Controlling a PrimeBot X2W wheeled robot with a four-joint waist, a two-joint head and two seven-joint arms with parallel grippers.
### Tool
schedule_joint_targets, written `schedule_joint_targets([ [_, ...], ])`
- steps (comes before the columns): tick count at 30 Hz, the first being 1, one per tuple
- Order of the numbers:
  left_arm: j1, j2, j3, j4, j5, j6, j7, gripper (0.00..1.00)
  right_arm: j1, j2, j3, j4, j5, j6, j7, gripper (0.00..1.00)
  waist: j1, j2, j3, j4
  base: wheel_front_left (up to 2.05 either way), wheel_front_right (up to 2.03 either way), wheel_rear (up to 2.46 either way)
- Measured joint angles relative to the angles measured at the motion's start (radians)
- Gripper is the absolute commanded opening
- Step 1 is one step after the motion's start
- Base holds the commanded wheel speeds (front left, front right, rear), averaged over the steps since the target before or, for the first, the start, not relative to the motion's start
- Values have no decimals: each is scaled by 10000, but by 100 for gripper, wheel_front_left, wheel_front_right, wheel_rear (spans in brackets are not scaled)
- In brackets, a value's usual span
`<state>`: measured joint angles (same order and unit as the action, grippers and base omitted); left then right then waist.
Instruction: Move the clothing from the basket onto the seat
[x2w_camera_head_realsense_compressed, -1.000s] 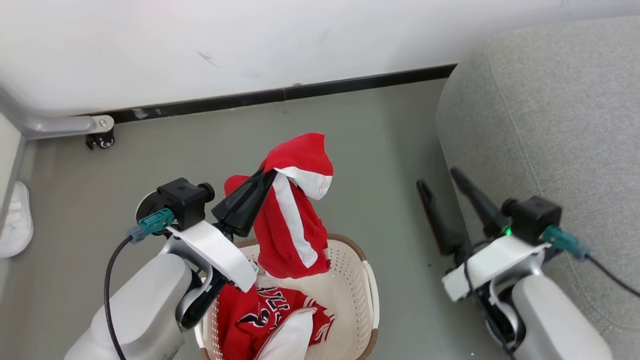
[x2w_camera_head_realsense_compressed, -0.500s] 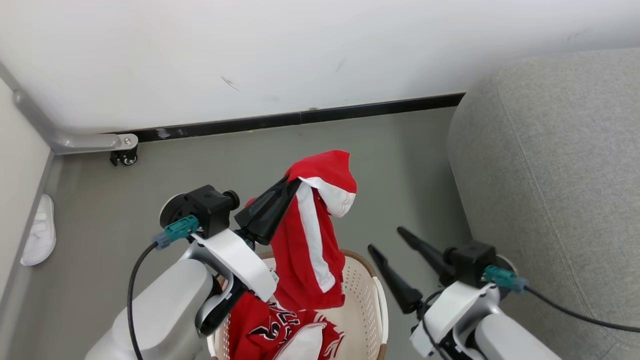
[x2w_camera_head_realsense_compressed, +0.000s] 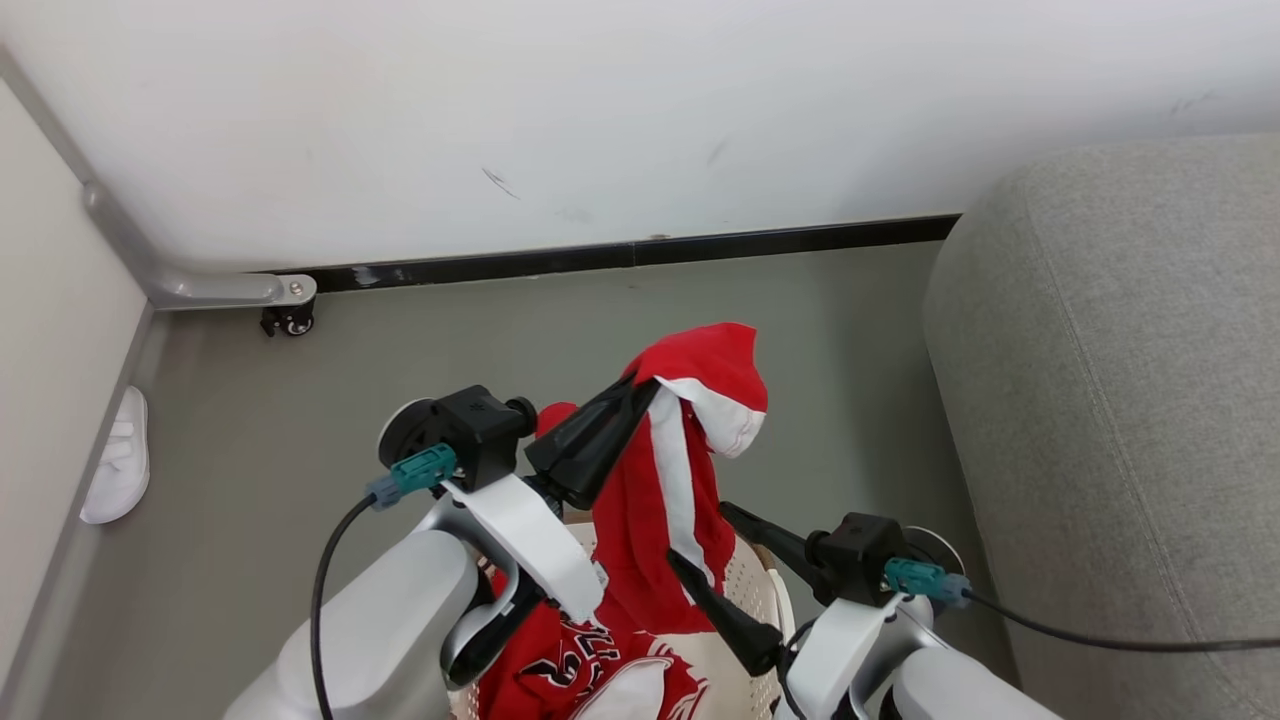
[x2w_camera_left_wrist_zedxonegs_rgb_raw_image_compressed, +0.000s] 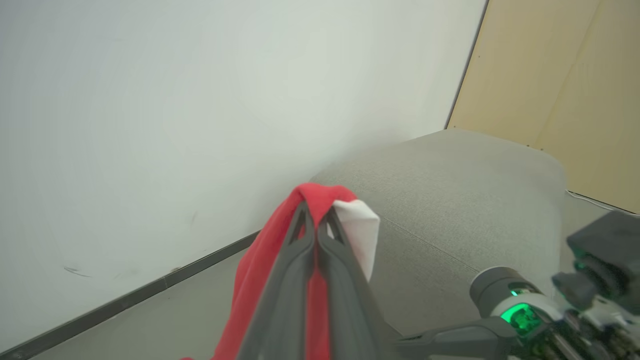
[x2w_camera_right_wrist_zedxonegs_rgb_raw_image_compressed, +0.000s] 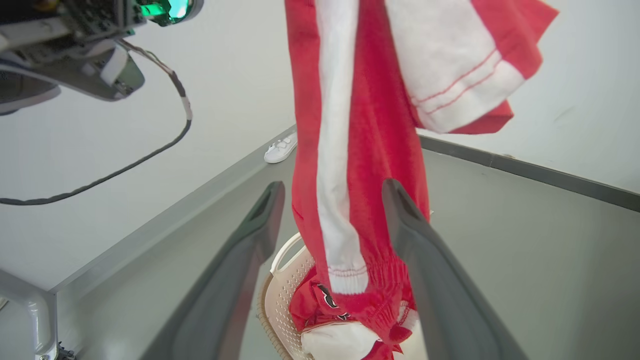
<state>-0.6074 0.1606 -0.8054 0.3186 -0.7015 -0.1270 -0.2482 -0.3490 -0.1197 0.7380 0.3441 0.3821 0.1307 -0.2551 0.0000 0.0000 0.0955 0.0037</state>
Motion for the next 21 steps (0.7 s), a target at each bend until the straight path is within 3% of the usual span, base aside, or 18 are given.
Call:
schedule_joint_targets([
  [11, -125, -276, -399, -98, -19, 0, 4, 0, -664, 174, 830, 993, 407, 0, 2, 100, 0, 0, 3, 291, 0, 0, 0],
  [21, -246, -336, -543, -159, -130, 0, 6, 0, -909, 242, 395, 1868, 696, 0, 2, 100, 0, 0, 99, 515, 0, 0, 0],
])
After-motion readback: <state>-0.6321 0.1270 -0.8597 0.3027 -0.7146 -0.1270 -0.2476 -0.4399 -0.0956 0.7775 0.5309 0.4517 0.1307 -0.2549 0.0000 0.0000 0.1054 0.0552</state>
